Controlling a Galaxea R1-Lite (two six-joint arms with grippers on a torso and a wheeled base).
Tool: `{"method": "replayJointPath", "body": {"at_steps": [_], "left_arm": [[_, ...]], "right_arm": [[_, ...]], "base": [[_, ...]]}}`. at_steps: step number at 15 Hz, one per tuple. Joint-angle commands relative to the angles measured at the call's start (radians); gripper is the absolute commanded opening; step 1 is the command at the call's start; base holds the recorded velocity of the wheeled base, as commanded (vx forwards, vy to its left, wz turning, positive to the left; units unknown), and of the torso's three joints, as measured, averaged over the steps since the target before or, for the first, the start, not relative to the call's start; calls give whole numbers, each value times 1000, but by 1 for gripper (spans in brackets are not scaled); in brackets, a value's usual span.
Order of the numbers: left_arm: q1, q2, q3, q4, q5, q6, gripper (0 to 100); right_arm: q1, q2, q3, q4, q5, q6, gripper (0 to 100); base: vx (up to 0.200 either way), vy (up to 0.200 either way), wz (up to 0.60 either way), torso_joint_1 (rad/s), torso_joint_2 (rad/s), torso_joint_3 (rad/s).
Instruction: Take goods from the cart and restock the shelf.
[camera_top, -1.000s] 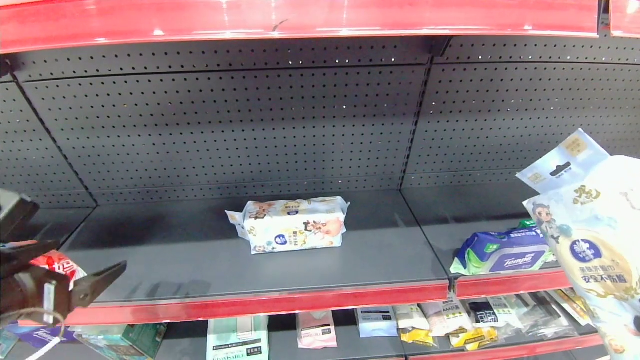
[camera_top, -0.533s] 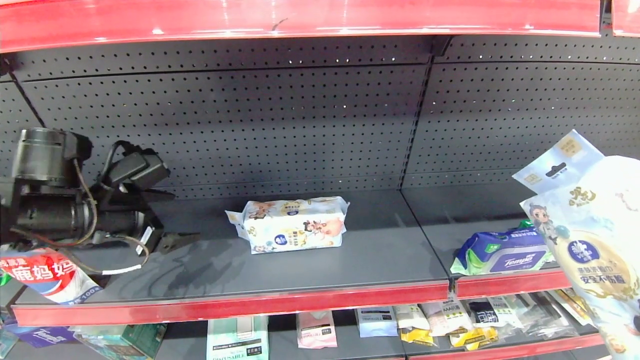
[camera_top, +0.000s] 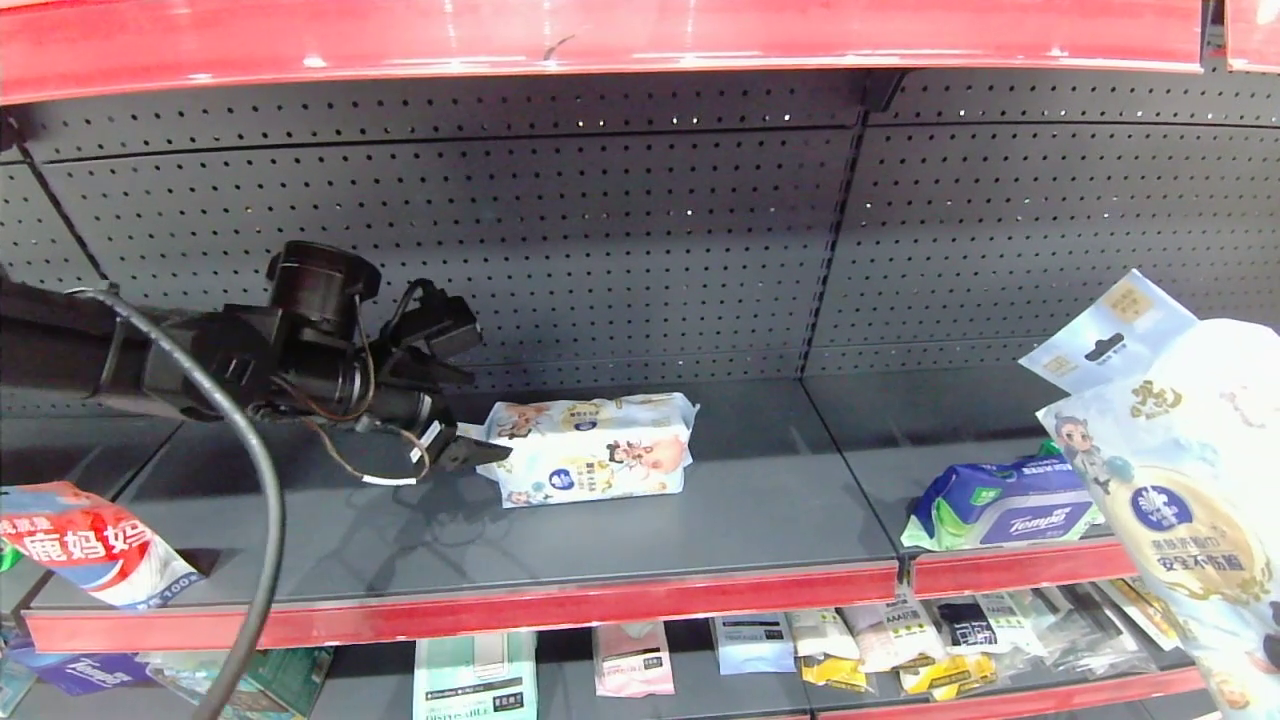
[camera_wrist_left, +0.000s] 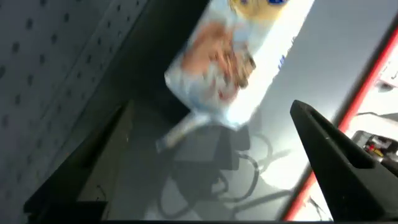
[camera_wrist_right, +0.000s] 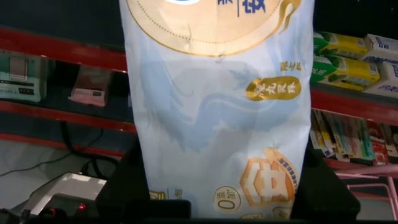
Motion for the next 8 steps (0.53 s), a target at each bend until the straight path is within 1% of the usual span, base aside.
{"method": "replayJointPath", "body": {"at_steps": [1,2,6,8], "left_arm": [[-15,92,-104,59,-14,39,100],[-16,117,-129,67,-24,52,100],[-50,178,-190,71,-26,53,100],[-76,200,-215,102,-26,53,100]], "right_arm": [[0,7,0,0,-4,0,0],[0,11,0,0,-9,0,0],[0,19,2,0,-9,-2,0],[0,22,0,0,-13,-2,0]], "base": [[0,0,0,0,0,0],[0,0,0,0,0,0],[0,0,0,0,0,0],[0,0,0,0,0,0]]}}
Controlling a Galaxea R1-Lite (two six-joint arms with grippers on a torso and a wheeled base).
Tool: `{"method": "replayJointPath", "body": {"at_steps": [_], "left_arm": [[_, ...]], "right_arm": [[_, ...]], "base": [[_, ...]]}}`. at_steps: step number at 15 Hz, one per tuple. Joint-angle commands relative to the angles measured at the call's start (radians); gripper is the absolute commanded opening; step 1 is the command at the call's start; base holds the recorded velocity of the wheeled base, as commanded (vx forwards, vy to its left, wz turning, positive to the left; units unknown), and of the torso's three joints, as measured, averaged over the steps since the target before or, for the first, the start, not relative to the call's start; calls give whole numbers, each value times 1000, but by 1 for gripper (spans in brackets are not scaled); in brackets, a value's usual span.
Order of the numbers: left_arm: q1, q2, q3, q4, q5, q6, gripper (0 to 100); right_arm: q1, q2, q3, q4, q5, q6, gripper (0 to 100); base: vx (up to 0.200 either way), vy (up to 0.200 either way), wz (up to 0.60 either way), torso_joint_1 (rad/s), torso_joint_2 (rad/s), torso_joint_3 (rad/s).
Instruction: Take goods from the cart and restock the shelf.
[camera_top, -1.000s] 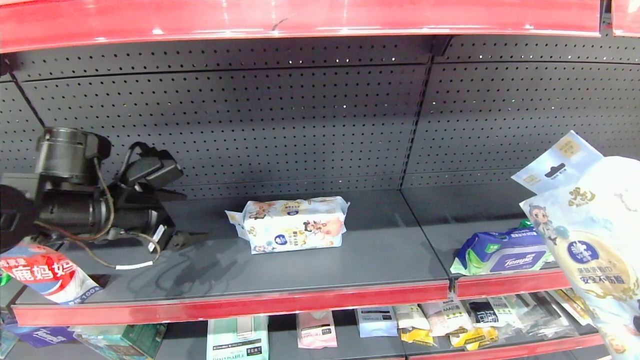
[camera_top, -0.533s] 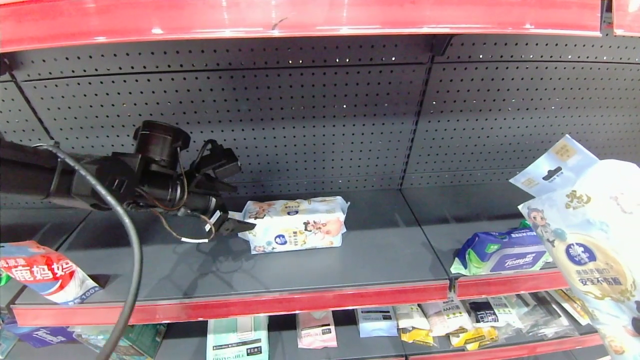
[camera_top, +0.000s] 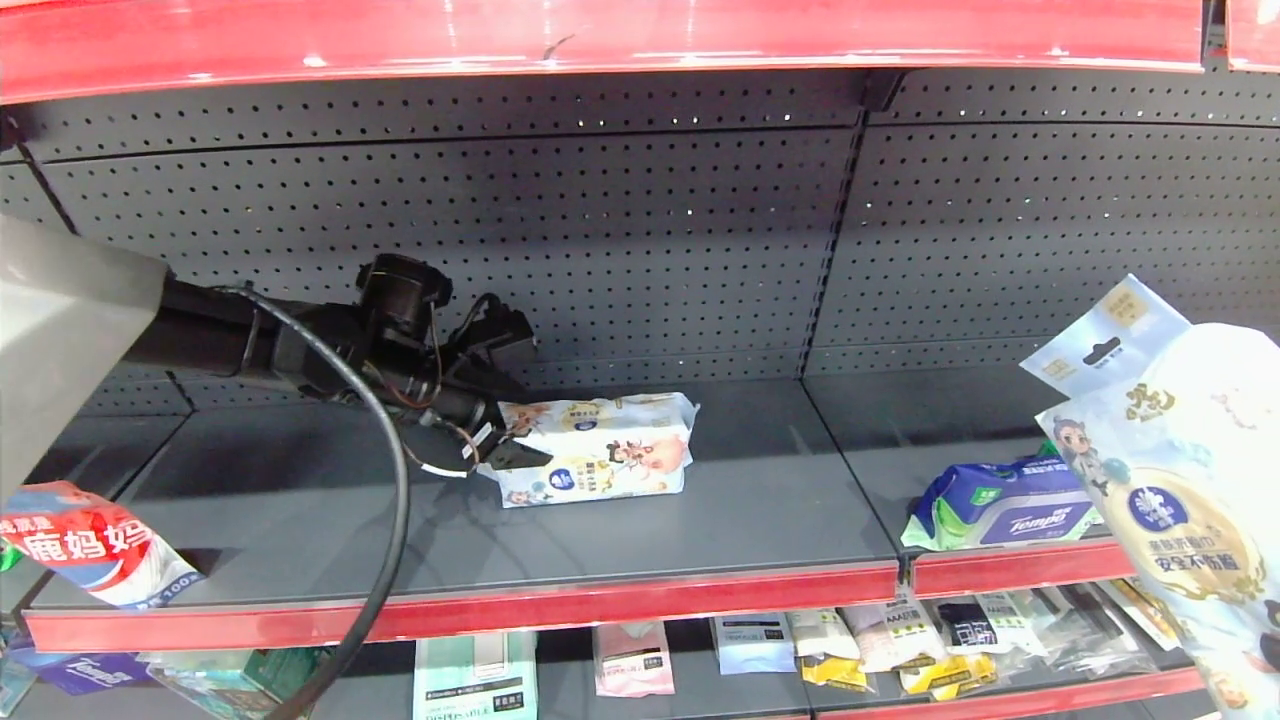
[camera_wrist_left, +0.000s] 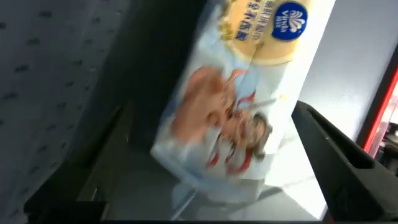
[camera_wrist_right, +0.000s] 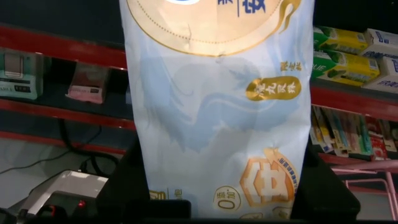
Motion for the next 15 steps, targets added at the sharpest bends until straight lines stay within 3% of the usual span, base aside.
{"method": "replayJointPath", "body": {"at_steps": [1,4,5,10,12,15], "left_arm": [[-30,28,-20,23,-1,-1,100],[-36,47,-40,23,2,2,100],[-36,48,-44,22,1,2,0],[-36,67,-58,32,1,2,0],[-34,22,-53,108,-14,31,0],[-17,-59,-44,203,-27,38,0]], "right_arm": [[0,11,-1,0,0,0,0],[0,20,-9,-2,-1,0,0],[0,20,-9,-2,0,0,0],[0,32,-15,-2,-1,-3,0],[0,40,-23,-3,-14,-9,0],[0,53,-34,-3,-14,-11,0]], "base": [[0,0,0,0,0,0],[0,0,0,0,0,0],[0,0,0,0,0,0],[0,0,0,0,0,0],[0,0,0,0,0,0],[0,0,0,0,0,0]]}}
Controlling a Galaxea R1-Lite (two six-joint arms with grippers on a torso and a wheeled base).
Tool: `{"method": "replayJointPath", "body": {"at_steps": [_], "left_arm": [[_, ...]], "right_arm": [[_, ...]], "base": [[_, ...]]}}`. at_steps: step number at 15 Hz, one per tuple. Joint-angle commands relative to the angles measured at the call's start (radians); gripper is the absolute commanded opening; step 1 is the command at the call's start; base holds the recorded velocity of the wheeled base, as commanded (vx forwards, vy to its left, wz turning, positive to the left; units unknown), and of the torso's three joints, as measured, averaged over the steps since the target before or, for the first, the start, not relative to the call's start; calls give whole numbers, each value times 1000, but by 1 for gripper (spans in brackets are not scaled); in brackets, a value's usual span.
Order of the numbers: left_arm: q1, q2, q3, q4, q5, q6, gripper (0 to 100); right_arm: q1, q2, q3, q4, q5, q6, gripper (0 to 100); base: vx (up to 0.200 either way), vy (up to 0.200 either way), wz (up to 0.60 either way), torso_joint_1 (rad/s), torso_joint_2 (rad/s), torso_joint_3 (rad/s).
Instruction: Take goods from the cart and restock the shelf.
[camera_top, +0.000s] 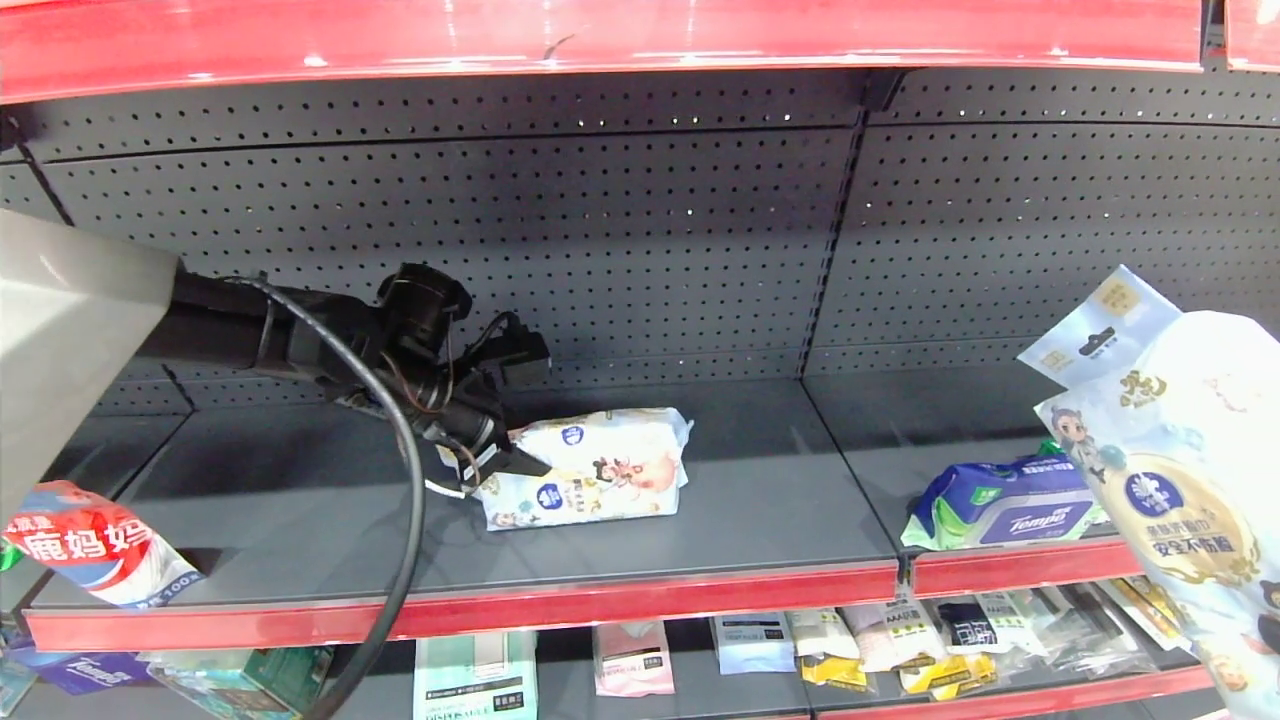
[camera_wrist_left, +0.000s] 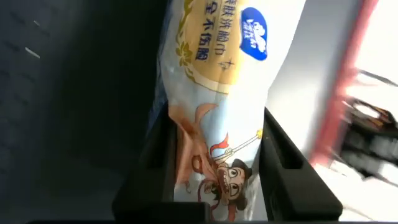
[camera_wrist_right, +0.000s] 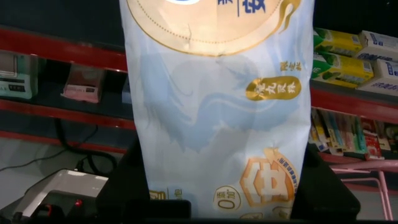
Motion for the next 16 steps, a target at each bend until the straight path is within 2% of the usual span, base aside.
{"method": "replayJointPath", "body": {"at_steps": [1,2,4,5,7,11,16], "left_arm": [[25,-103,54,3,-14,23,0],[25,-103,54,3,-14,23,0],[39,-189,183,-3,-33,35,0],[40,-212,258,-52,-34,35,0],[42,-215,350,-169,-47,37,0],[40,-213,397,-196,-57,61,0],[48,-216,402,-198,-77,80,0]], "right_arm": [[2,22,-13,-1,0,0,0],[2,22,-13,-1,0,0,0],[3,47,-24,-9,0,0,0],[5,53,-33,-9,0,0,0],[5,54,-34,-9,0,-2,0],[5,54,-42,-7,0,-2,0],[5,54,-44,-6,0,-5,0]], "base": [[0,0,0,0,0,0],[0,0,0,0,0,0],[0,0,0,0,0,0],[0,0,0,0,0,0],[0,0,0,0,0,0],[0,0,0,0,0,0],[0,0,0,0,0,0]]}}
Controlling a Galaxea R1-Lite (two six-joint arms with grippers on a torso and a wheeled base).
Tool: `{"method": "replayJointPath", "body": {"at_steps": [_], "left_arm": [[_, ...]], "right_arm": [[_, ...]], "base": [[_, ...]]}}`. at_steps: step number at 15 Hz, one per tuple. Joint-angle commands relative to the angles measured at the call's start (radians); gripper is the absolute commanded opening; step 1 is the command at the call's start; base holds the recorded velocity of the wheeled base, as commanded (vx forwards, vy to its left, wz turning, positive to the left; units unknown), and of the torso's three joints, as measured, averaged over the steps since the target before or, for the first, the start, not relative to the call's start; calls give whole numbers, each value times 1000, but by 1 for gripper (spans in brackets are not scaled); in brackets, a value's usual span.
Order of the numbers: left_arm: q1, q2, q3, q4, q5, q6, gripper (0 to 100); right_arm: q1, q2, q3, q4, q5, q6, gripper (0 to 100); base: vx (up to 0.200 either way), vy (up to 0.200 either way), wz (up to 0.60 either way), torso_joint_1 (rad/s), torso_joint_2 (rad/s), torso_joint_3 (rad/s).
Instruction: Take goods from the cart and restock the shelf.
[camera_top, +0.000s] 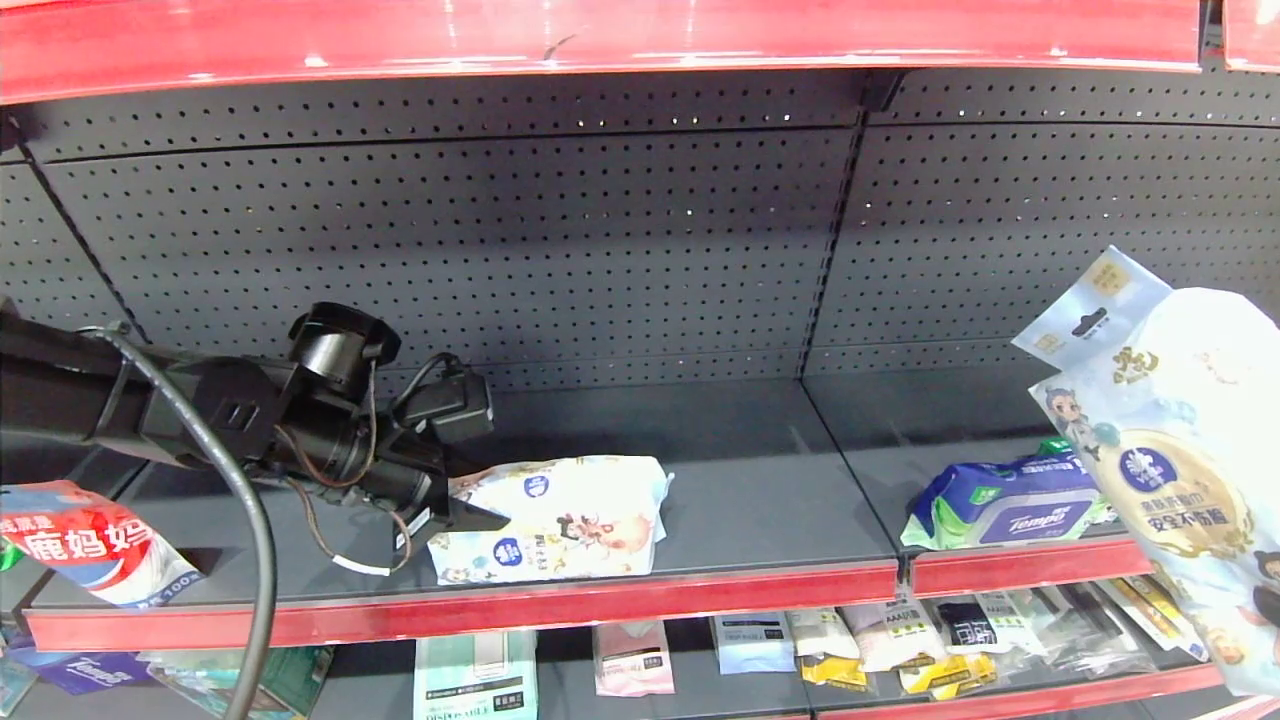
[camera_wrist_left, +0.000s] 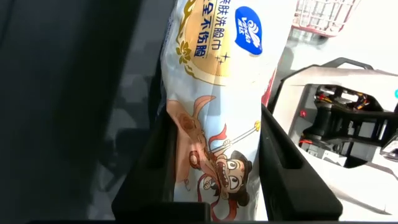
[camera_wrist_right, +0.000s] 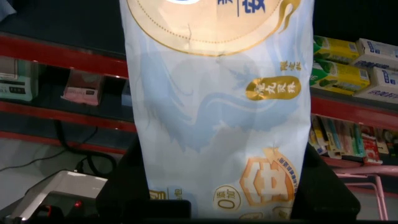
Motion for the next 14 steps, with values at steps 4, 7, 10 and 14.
{"method": "replayJointPath", "body": {"at_steps": [4,7,10,14], "left_arm": [[7,7,-13,-2,-10,4,0],[7,4,33,-2,-13,39,0],[10,12,45,-28,-16,45,0],[27,27,42,-89,-28,42,0]], "right_arm": [[0,1,0,0,-1,-10,0],[0,1,-1,1,-1,-10,0],[0,1,-3,3,-1,-10,0],[0,7,-3,3,-1,-18,0]], "base": [[0,0,0,0,0,0],[0,0,0,0,0,0],[0,0,0,0,0,0],[0,0,0,0,0,0]]}}
